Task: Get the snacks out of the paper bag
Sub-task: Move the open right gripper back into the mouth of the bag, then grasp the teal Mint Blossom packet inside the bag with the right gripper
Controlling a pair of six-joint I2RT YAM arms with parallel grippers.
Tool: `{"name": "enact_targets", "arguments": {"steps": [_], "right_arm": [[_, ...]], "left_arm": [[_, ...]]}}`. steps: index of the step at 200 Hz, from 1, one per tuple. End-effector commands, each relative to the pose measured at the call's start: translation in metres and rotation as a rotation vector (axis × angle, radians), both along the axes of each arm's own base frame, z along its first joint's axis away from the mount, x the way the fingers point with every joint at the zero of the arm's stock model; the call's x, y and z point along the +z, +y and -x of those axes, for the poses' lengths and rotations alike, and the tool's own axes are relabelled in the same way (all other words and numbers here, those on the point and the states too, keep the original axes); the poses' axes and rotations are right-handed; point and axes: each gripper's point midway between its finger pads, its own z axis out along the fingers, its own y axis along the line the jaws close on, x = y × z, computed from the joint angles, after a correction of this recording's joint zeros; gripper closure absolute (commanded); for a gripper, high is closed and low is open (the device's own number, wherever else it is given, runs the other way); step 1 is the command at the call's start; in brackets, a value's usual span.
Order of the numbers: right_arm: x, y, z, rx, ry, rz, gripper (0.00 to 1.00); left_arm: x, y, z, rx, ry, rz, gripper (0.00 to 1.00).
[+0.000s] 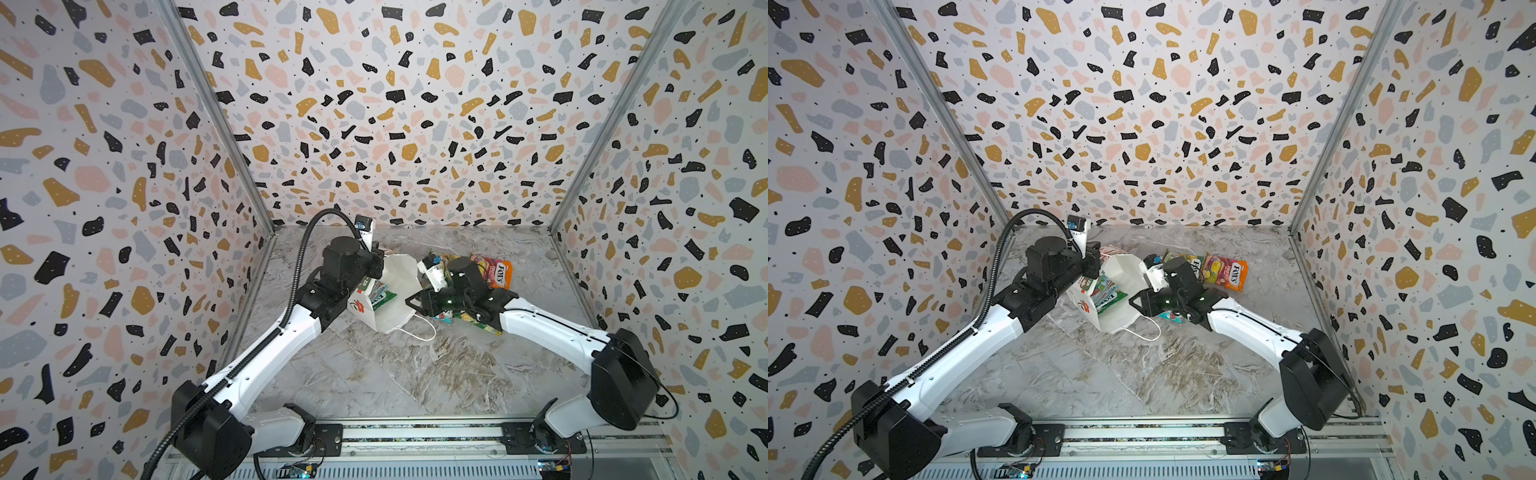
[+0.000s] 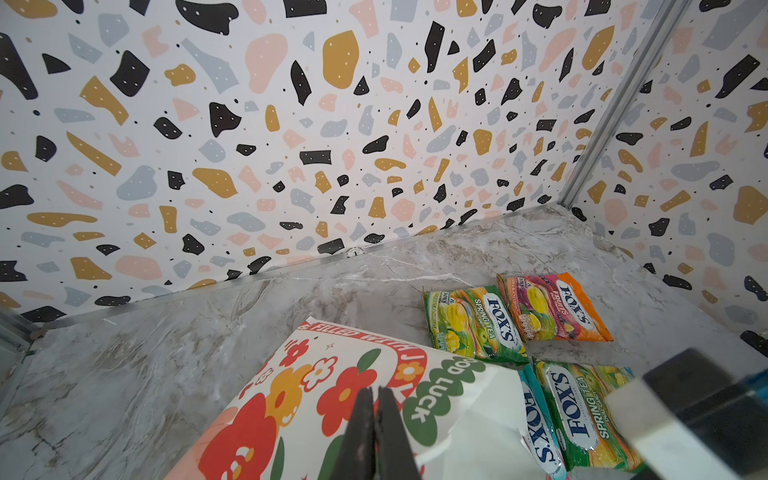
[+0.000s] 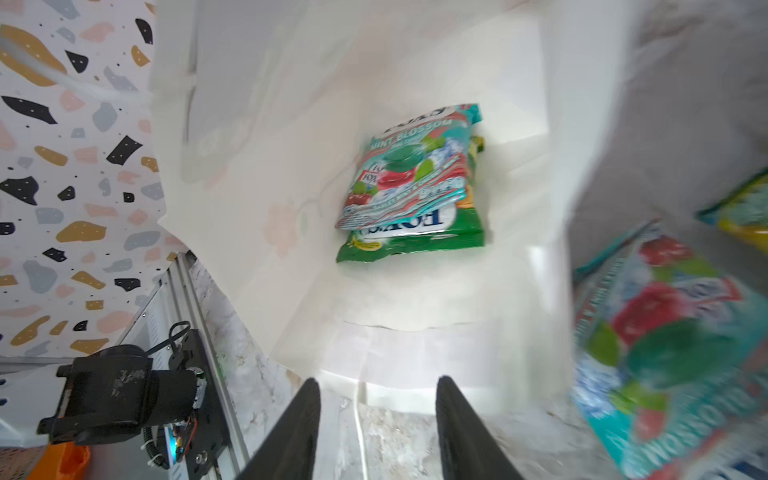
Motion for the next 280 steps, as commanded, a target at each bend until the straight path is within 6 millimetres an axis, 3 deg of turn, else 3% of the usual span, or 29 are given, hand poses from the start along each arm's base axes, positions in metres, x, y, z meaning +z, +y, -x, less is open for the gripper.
{"name": "enact_targets", "arguments": {"steps": [1,39,78,120,195,280], "right_arm": [[0.016,0.025,0.002,0.030,-0.005,-0.052,0.54],[-0.005,0.052,-0.007,0.024,0.043,-0.027,0.56],[-0.036,0.070,-0.029,-0.035,0.114,0.011,0.57],[-0.051,0.084,-0.058,-0.155,0.167,0.005,0.57],[-0.064,0.083,-0.090,-0.339,0.199,0.025,0.57],[-0.074,0.087,-0.105,-0.393,0.215,0.052,0.54]], "left_arm": [[0.009,0.002,0.002,0.001,-0.032,0.005,1.00],[0.009,0.002,0.001,0.002,-0.031,0.004,1.00],[0.008,0.002,0.001,0.002,-0.030,0.004,1.00],[0.010,0.002,0.002,0.003,-0.033,0.006,1.00],[0.011,0.002,0.003,0.003,-0.036,0.005,1.00],[0.010,0.002,0.003,-0.002,-0.035,0.008,1.00]]}}
